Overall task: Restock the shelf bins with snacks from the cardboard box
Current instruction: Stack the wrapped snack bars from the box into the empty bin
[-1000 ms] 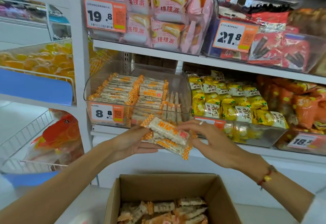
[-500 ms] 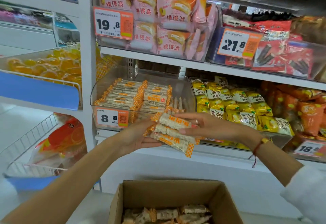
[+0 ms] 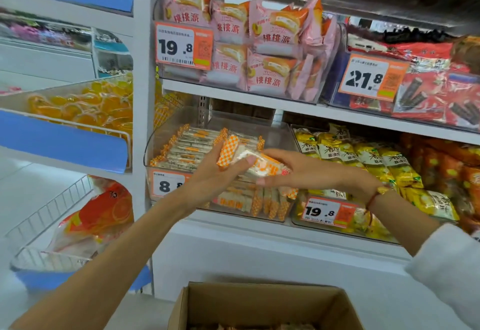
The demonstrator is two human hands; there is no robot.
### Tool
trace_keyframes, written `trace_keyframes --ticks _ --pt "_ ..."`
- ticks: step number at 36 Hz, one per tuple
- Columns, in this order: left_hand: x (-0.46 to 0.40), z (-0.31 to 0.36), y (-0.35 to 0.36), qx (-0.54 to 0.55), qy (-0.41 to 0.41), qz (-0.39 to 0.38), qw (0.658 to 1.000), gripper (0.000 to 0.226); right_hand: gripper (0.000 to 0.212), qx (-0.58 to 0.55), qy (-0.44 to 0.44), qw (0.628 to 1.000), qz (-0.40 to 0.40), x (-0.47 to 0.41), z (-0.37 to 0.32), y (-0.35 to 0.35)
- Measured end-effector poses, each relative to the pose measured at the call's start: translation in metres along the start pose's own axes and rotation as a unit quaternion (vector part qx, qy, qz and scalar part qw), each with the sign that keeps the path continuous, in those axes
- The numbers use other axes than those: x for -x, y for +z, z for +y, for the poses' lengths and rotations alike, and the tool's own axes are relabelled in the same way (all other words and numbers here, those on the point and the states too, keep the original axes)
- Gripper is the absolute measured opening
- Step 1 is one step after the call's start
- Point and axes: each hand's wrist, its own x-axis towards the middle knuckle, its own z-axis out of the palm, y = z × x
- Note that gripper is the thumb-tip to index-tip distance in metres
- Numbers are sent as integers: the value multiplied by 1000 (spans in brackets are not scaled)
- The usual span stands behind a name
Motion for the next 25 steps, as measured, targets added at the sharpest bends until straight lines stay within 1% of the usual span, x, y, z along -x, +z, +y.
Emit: trace_keyframes --ticks 1,3,4,7,9,10,12,13,14,15,16,17,18,20,21,23,25 --pt "-1 2 -2 -13 20 4 1000 65 75 5 0 1000 -7 -5 -2 -6" --pt "-5 0 -7 -26 51 12 998 32 85 11 2 1000 -25 -15 -6 -17" --pt "-8 0 -9 -29 58 10 998 25 85 9 6 1000 -29 -21 -7 -21" --pt "-18 -2 -15 -24 91 19 995 32 85 2 26 999 -45 -42 -3 -22" --pt "-28 -6 -23 -35 117 57 991 46 89 5 32 999 -20 -57 5 -18" --pt "-34 -11 -28 -65 123 82 987 55 88 3 35 999 9 -62 9 -18" --pt "-47 -24 -38 -176 115 143 967 74 82 48 33 994 95 -71 17 -22" --pt "-52 -31 -43 -256 101 167 947 77 81 107 35 985 134 -74 22 -26" --pt "-56 -37 -47 -344 80 174 919 73 83 181 44 970 157 -79 28 -30" --pt "-59 -44 -51 -425 51 158 890 67 84 257 63 952 155 -84 34 -33" --pt "-60 -52 -54 -488 20 126 864 61 85 316 87 936 131 -89 39 -34" --pt "-61 -59 -56 -524 -8 92 846 56 85 348 109 926 96 -96 45 -33" --pt "-60 -64 -58 -537 -31 66 841 52 84 357 123 924 63 -101 48 -31" --pt "-57 -71 -59 -527 -55 42 847 50 82 352 138 925 29 -115 52 -24" --pt "-56 -72 -59 -523 -56 42 849 54 82 350 137 926 31 -121 51 -19" --pt "-57 -73 -59 -534 -49 49 842 61 82 333 136 932 47 -137 52 -5" --pt "-58 -75 -59 -546 -49 52 835 56 86 296 132 945 52 -153 54 12"
